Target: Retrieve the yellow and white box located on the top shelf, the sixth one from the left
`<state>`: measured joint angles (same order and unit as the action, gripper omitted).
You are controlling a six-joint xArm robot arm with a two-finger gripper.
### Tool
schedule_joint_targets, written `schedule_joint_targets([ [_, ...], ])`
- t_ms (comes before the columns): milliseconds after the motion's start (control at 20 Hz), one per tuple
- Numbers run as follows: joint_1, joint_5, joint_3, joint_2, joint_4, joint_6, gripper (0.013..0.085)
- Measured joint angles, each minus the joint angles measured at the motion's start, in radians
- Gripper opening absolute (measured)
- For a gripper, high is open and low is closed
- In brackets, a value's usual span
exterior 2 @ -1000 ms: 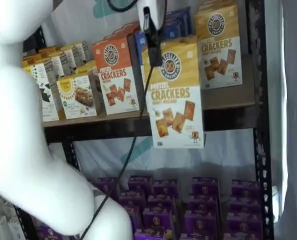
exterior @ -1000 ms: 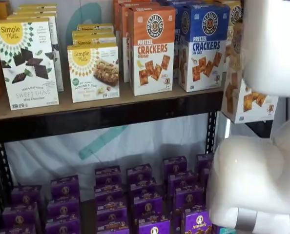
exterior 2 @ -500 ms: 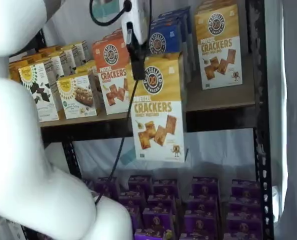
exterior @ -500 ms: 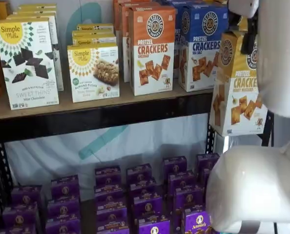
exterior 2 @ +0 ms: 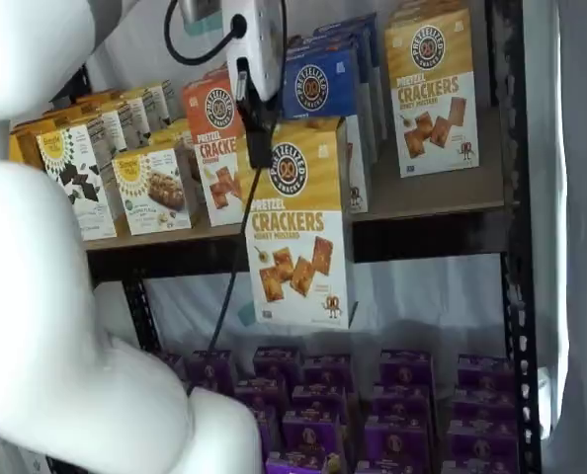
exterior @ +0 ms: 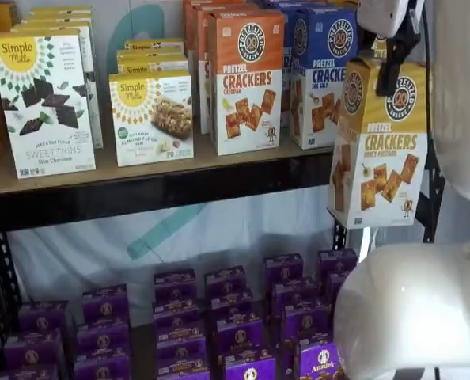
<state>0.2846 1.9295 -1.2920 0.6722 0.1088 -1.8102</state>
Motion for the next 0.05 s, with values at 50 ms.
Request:
schedule_joint_targets([
  [50, -0.003, 0.000, 0.000, -0.001, 0.002, 0.003, 0.0570],
])
